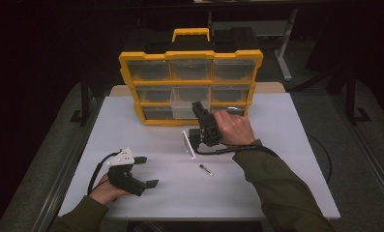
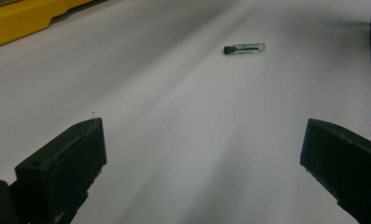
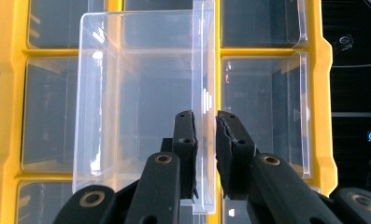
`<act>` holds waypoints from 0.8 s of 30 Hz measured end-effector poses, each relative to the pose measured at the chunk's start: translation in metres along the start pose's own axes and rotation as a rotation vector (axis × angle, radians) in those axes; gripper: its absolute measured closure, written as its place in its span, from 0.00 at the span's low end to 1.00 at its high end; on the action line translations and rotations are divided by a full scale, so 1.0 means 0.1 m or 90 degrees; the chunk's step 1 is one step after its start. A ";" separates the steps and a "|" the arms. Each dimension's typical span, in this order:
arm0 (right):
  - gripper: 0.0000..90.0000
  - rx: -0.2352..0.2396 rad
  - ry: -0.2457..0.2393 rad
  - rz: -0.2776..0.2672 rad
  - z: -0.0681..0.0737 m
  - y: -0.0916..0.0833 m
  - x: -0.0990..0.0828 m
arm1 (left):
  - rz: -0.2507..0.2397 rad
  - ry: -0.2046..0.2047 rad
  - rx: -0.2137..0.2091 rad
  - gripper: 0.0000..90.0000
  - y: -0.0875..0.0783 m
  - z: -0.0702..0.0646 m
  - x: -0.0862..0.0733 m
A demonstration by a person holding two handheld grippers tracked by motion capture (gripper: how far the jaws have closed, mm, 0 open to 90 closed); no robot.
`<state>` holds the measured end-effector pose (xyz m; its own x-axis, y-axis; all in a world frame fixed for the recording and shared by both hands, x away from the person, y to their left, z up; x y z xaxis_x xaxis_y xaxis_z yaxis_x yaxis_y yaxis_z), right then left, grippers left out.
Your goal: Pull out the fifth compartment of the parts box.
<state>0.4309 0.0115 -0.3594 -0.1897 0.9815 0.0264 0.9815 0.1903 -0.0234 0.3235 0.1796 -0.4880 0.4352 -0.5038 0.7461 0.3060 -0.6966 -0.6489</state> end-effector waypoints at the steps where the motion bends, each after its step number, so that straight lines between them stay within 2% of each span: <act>1: 0.86 0.001 -0.002 -0.002 0.00 -0.01 0.00 | 0.000 0.001 0.000 0.00 0.00 0.00 0.00; 20: 0.85 0.000 0.000 -0.003 0.03 -0.06 0.01 | 0.002 0.006 0.001 0.00 0.00 0.00 -0.01; 24: 0.75 -0.008 0.010 -0.011 0.03 -0.07 0.02 | 0.004 0.001 0.001 0.00 -0.01 0.00 -0.02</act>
<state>0.4238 0.0124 -0.3621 -0.2065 0.9776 0.0421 0.9783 0.2071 -0.0107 0.3228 0.1813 -0.4889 0.4355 -0.5094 0.7422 0.3042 -0.6927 -0.6540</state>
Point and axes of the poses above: each handheld gripper's, and its own axes: y roughly forward along the jaws, x roughly out of its top, z roughly to its left, the point moved 10 cm from there along y, roughly forward along the jaws, and after that the axes turned 8 degrees about z, right-handed, at the moved point
